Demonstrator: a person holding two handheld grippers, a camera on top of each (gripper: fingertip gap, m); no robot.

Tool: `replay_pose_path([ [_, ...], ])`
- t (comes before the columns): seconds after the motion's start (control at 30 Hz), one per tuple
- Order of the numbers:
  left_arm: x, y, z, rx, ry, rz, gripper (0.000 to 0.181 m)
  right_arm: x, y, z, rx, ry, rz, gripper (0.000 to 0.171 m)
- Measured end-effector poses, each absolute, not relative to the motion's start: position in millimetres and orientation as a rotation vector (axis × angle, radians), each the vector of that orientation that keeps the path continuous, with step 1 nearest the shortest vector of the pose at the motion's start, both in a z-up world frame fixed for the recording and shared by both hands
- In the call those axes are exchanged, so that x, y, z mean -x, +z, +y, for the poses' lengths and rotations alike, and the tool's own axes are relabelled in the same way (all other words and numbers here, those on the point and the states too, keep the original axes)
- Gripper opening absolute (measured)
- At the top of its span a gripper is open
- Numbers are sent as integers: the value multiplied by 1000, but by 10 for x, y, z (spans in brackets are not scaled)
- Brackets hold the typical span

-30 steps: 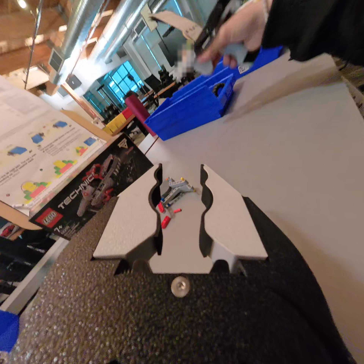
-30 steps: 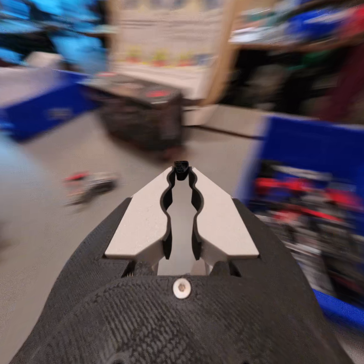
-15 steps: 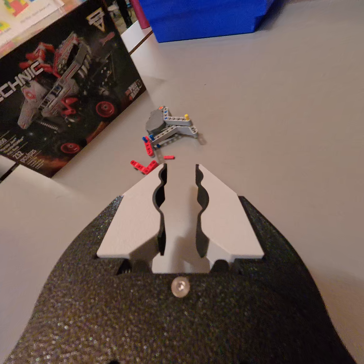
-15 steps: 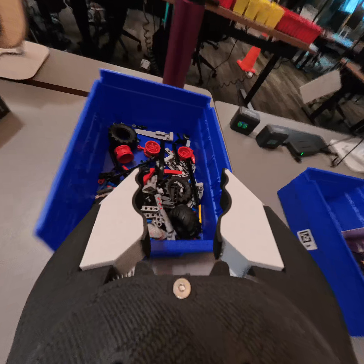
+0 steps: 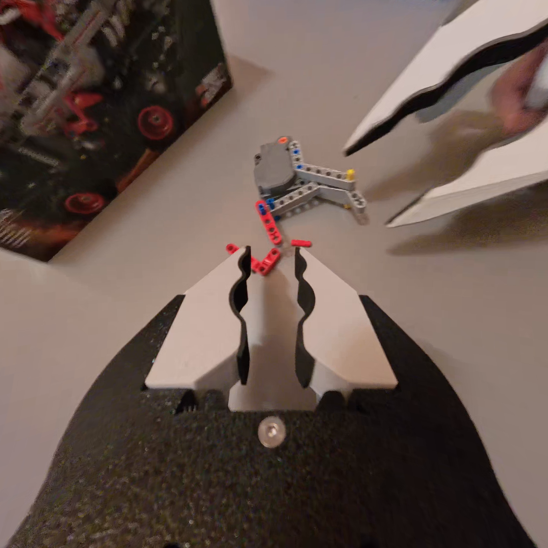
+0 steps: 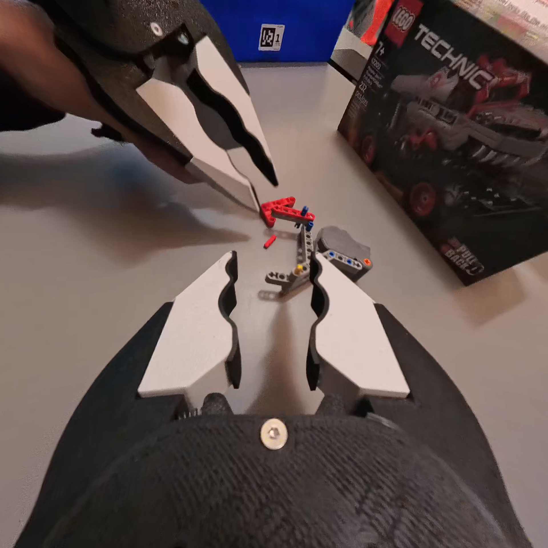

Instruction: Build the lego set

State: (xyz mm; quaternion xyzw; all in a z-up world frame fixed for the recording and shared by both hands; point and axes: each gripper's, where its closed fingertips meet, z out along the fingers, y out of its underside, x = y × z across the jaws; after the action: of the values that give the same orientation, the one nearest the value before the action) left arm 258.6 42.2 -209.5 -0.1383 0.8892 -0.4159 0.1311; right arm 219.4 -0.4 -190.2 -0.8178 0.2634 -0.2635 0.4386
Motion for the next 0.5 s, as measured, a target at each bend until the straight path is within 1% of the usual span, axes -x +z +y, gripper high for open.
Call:
replay_pose_path([
  [0.07, -2600, -2179, 449, 378, -1147, 2614, 26, -2250, -1981, 56, 2061, -677, 641, 42],
  [0.13, -2639, -2260, 494, 364, -1096, 2620, 27, -2383, -2096, -47, 2116, -738, 680, 47],
  [0.17, -2641, -2275, 495, 360, -1106, 2618, 27, -2440, -2126, -123, 2136, -770, 693, 48],
  [0.23, -2631, -2273, 484, 374, -1160, 2603, 27, -2566, -2145, -368, 2156, -864, 764, 40],
  [0.27, -2629, -2270, 482, 392, -1186, 2593, 27, -2609, -2140, -485, 2163, -902, 792, 43],
  [0.3, -2631, -2267, 486, 410, -1203, 2583, 27, -2606, -2114, -518, 2148, -886, 798, 48],
  [0.37, -2633, -2256, 513, 425, -1205, 2569, 26, -2502, -1962, -332, 2032, -747, 762, 48],
  [0.4, -2634, -2250, 524, 435, -1210, 2563, 26, -2415, -1856, -159, 1954, -665, 719, 40],
  [0.43, -2648, -2242, 536, 452, -1215, 2555, 26, -2315, -1799, 30, 1904, -579, 672, 27],
  [0.47, -2666, -2235, 546, 472, -1220, 2548, 26, -2264, -1836, 168, 1902, -517, 668, 20],
  [0.5, -2681, -2231, 555, 491, -1227, 2544, 25, -2277, -1949, 234, 1951, -498, 702, 20],
])
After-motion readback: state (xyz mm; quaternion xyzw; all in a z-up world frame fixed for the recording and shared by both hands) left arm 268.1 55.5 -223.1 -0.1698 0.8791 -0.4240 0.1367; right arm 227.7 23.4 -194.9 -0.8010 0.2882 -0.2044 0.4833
